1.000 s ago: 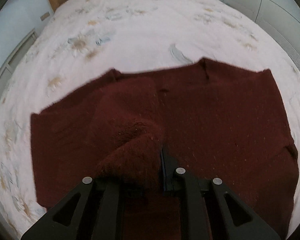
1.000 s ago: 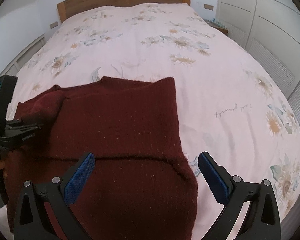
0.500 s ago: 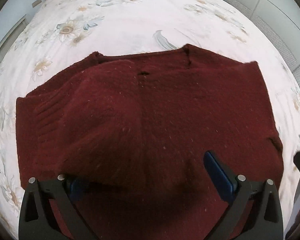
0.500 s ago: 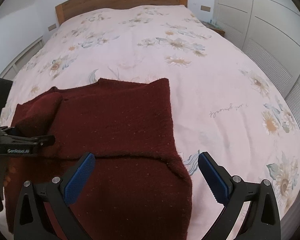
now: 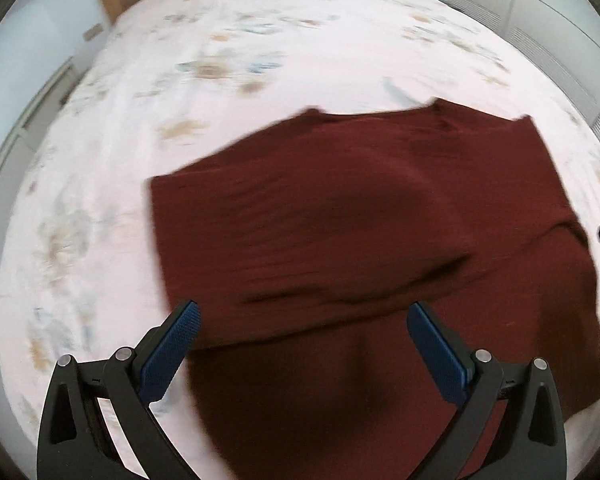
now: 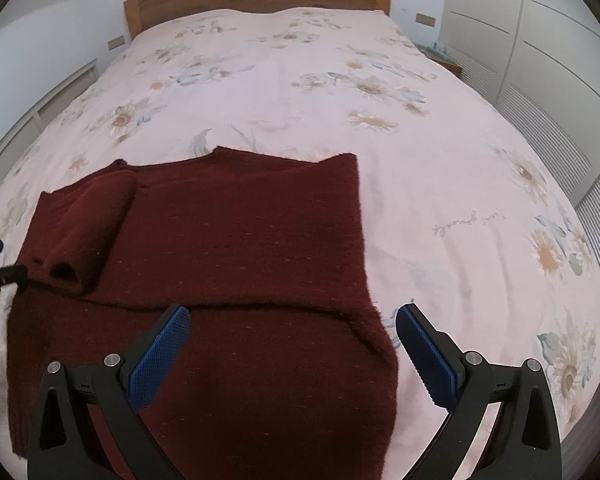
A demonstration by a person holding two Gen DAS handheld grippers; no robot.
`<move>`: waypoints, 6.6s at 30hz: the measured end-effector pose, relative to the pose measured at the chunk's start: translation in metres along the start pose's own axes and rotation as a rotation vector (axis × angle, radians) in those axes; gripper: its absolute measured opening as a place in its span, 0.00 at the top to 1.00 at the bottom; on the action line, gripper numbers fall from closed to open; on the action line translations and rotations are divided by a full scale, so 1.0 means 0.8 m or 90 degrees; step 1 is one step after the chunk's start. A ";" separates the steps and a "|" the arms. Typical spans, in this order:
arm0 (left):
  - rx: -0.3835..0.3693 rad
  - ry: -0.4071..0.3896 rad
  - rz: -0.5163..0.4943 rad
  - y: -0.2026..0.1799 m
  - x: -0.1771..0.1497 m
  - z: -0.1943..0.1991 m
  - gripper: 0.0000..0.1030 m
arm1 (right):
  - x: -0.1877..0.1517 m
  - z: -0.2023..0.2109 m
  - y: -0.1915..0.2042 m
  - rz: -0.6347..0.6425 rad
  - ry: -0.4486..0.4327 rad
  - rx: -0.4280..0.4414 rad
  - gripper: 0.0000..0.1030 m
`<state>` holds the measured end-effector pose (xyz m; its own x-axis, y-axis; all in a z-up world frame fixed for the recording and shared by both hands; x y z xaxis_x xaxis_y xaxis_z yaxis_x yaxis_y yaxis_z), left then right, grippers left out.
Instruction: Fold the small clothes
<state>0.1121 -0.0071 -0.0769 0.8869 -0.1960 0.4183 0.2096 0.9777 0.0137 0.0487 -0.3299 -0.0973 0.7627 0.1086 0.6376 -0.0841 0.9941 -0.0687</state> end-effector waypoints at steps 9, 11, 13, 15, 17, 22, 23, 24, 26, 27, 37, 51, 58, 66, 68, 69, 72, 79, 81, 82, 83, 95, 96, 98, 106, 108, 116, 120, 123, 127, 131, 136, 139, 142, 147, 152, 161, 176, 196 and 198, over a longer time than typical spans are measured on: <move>0.052 0.050 0.039 0.101 -0.031 -0.046 0.02 | 0.004 -0.011 0.025 0.031 0.018 0.000 0.00; 0.049 0.052 0.042 0.107 -0.031 -0.058 0.06 | 0.004 -0.013 0.030 0.033 0.023 -0.002 0.00; 0.045 0.057 0.044 0.107 -0.027 -0.069 0.15 | 0.006 -0.015 0.037 0.038 0.027 -0.001 0.00; 0.048 0.063 0.047 0.106 -0.023 -0.078 0.25 | 0.008 -0.016 0.044 0.046 0.029 -0.001 0.00; 0.041 0.073 0.046 0.102 -0.019 -0.089 0.32 | 0.012 -0.015 0.052 0.059 0.029 -0.002 0.00; -0.003 0.069 0.019 0.081 -0.014 -0.093 0.68 | 0.033 -0.016 0.082 0.093 0.021 0.004 0.00; -0.006 0.068 0.015 0.076 -0.012 -0.095 0.73 | 0.040 -0.016 0.092 0.102 0.019 0.010 0.00; -0.009 0.067 0.012 0.073 -0.012 -0.095 0.76 | 0.047 -0.016 0.101 0.108 0.017 0.018 0.00; -0.015 0.065 0.010 0.068 -0.011 -0.094 0.84 | 0.059 -0.014 0.120 0.127 0.008 0.033 0.00; -0.017 0.064 0.013 0.068 -0.009 -0.095 0.87 | 0.068 -0.013 0.134 0.145 0.001 0.038 0.00; -0.032 0.075 0.024 0.072 -0.002 -0.095 0.87 | 0.120 -0.044 0.288 0.332 0.010 0.104 0.00; -0.045 0.079 0.037 0.092 -0.015 -0.090 0.87 | 0.120 -0.133 0.388 0.437 0.094 0.155 0.31; -0.049 0.081 0.041 0.092 -0.014 -0.090 0.87 | 0.123 -0.143 0.389 0.443 0.097 0.155 0.90; -0.052 0.083 0.050 0.098 -0.017 -0.082 0.87 | 0.154 -0.088 0.274 0.275 0.019 0.162 0.91; -0.046 0.082 0.047 0.097 -0.017 -0.080 0.87 | 0.156 -0.075 0.233 0.236 0.010 0.147 0.91; -0.042 0.080 0.044 0.095 -0.017 -0.079 0.87 | 0.154 -0.069 0.219 0.222 0.008 0.138 0.91; -0.032 0.076 0.039 0.090 -0.019 -0.076 0.87 | 0.143 -0.061 0.175 0.177 0.011 0.119 0.91; -0.024 0.062 0.040 0.086 -0.025 -0.061 0.87 | 0.118 -0.084 0.107 0.068 0.035 0.102 0.91; -0.020 0.062 0.037 0.084 -0.030 -0.054 0.87 | 0.110 -0.092 0.093 0.046 0.047 0.095 0.91; -0.019 0.062 0.036 0.084 -0.034 -0.051 0.87 | 0.105 -0.097 0.086 0.036 0.055 0.092 0.91; -0.019 0.062 0.038 0.082 -0.035 -0.049 0.87 | 0.094 -0.102 0.076 0.022 0.066 0.091 0.91; -0.014 0.074 0.048 0.075 -0.020 -0.074 0.86 | 0.045 -0.133 0.028 -0.052 0.120 0.082 0.75; -0.013 0.074 0.050 0.075 -0.020 -0.075 0.85 | 0.045 -0.131 0.026 -0.045 0.122 0.069 0.68; -0.012 0.071 0.056 0.077 -0.020 -0.077 0.85 | 0.042 -0.130 0.021 -0.038 0.126 0.057 0.60; 0.005 0.087 0.076 0.090 -0.013 -0.073 0.67 | 0.033 -0.118 0.002 -0.037 0.132 0.024 0.26; 0.027 0.086 0.077 0.094 -0.012 -0.067 0.49 | 0.033 -0.108 -0.002 -0.030 0.128 0.018 0.25; -0.007 0.035 0.118 0.109 0.003 -0.003 0.01 | 0.052 -0.061 0.013 0.022 0.074 0.017 0.08; -0.015 -0.019 0.099 0.083 0.026 0.023 0.01 | 0.070 -0.046 0.044 0.054 0.045 0.028 0.00; -0.020 -0.057 0.070 0.051 0.039 0.026 0.01 | 0.082 -0.050 0.073 0.081 0.039 0.030 0.00; -0.021 -0.057 0.033 -0.002 0.047 0.000 0.01 | 0.082 -0.066 0.110 0.105 0.044 0.038 0.00; -0.025 -0.014 0.027 -0.033 0.035 -0.049 0.01 | 0.071 -0.098 0.133 0.111 0.062 0.052 0.00; -0.003 0.011 0.029 -0.036 0.024 -0.089 0.01 | 0.051 -0.139 0.123 0.101 0.086 0.032 0.00; -0.014 0.009 0.025 -0.020 0.019 -0.088 0.01 | 0.045 -0.141 0.097 0.082 0.076 0.022 0.00; -0.010 0.009 0.029 0.000 0.014 -0.090 0.01 | 0.039 -0.145 0.070 0.059 0.083 0.007 0.00; -0.038 0.001 0.062 0.030 0.005 -0.093 0.01 | 0.025 -0.149 0.037 -0.008 0.071 0.060 0.00; -0.045 -0.010 0.067 0.037 -0.003 -0.090 0.01 | 0.018 -0.152 0.030 -0.025 0.069 0.081 0.00; -0.050 0.000 0.100 0.046 -0.007 -0.062 0.01 | 0.024 -0.104 0.046 0.005 0.068 0.070 0.00; -0.048 -0.021 0.108 0.050 -0.078 0.055 0.01 | -0.030 0.019 0.029 0.018 0.024 0.034 0.00; -0.058 0.110 0.127 0.060 -0.230 0.040 0.01 | -0.191 0.009 -0.008 -0.038 0.177 0.060 0.02; -0.059 0.112 0.111 0.051 -0.234 0.040 0.01 | -0.196 0.008 -0.002 -0.029 0.188 0.065 0.08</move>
<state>-0.0585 0.0722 -0.1257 0.9691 -0.0424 0.2430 0.0762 0.9884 -0.1314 -0.0751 -0.3485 -0.1922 0.9192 0.0743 0.3868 -0.0978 0.9943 0.0415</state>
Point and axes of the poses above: each gripper's, at about its wrist camera, not at the fingertips, and z roughly against the way its jaws point, y to its left, x to its top, the point moved 3 cm from there along -z, roughly the way its jaws point, and after that the axes turned 10 degrees about z, right-handed, at the moved point
